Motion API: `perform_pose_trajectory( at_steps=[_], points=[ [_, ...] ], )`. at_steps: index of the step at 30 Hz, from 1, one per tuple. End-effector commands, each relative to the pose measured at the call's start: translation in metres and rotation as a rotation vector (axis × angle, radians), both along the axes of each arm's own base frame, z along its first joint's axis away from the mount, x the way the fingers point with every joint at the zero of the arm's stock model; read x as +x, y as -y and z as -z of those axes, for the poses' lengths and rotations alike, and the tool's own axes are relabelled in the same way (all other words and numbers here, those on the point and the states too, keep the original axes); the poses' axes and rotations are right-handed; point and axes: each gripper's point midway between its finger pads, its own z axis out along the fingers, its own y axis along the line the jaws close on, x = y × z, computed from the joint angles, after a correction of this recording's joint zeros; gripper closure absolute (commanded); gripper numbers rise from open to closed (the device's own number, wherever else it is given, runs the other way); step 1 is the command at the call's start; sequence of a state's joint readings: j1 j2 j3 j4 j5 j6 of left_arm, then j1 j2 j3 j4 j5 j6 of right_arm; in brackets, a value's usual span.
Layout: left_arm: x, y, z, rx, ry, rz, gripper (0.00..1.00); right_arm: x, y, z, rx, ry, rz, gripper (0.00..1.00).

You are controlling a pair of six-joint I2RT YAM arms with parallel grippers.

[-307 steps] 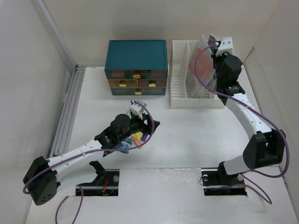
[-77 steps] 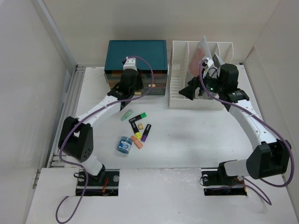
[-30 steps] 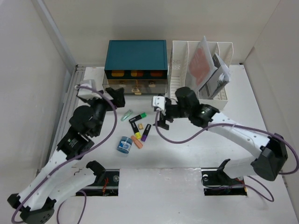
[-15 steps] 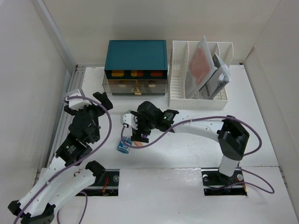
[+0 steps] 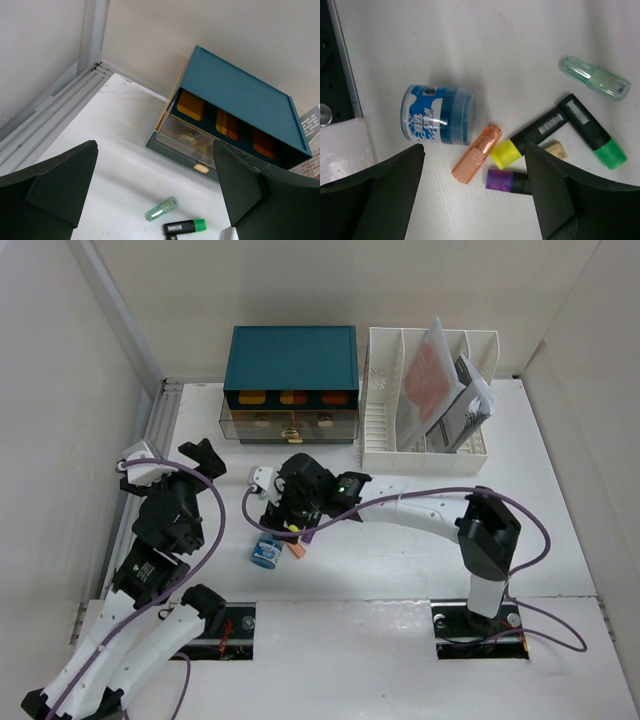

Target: Organize the desk

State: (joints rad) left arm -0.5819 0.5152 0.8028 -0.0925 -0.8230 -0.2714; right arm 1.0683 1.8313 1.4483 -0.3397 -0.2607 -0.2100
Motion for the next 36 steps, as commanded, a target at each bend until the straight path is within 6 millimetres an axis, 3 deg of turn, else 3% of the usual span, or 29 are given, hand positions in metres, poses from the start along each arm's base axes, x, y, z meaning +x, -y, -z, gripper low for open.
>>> perform_pose_trajectory(
  at_steps=[1, 4, 8, 12, 17, 21, 32, 36],
  points=[
    [-0.002, -0.002, -0.013, -0.041, 0.066, 0.008, 0.01, -0.012, -0.027, -0.005, 0.013, -0.004, 0.117, 0.14],
    [-0.002, 0.000, -0.013, -0.040, 0.066, 0.019, 0.01, -0.028, -0.036, -0.004, 0.001, -0.006, 0.133, 0.11],
    [-0.002, 0.000, -0.013, -0.032, 0.064, 0.018, 0.01, -0.033, -0.040, 0.004, -0.012, 0.003, 0.165, 0.01],
    [-0.002, 0.001, -0.013, -0.031, 0.064, 0.027, 0.01, -0.024, -0.043, 0.006, -0.019, 0.029, 0.198, 0.00],
    [-0.001, 0.003, -0.015, -0.035, 0.073, 0.036, 0.01, -0.008, -0.043, 0.024, -0.070, 0.078, 0.265, 0.00],
    [-0.003, 0.002, -0.017, -0.040, 0.080, 0.036, 0.01, -0.007, -0.043, 0.037, -0.106, 0.071, 0.264, 0.00],
    [-0.003, 0.001, -0.016, -0.022, 0.076, 0.035, 0.01, -0.020, -0.046, 0.042, -0.103, 0.023, 0.211, 0.00],
    [-0.003, 0.001, -0.018, -0.027, 0.084, 0.035, 0.01, -0.026, -0.046, 0.028, -0.070, 0.022, 0.164, 0.00]
  ],
)
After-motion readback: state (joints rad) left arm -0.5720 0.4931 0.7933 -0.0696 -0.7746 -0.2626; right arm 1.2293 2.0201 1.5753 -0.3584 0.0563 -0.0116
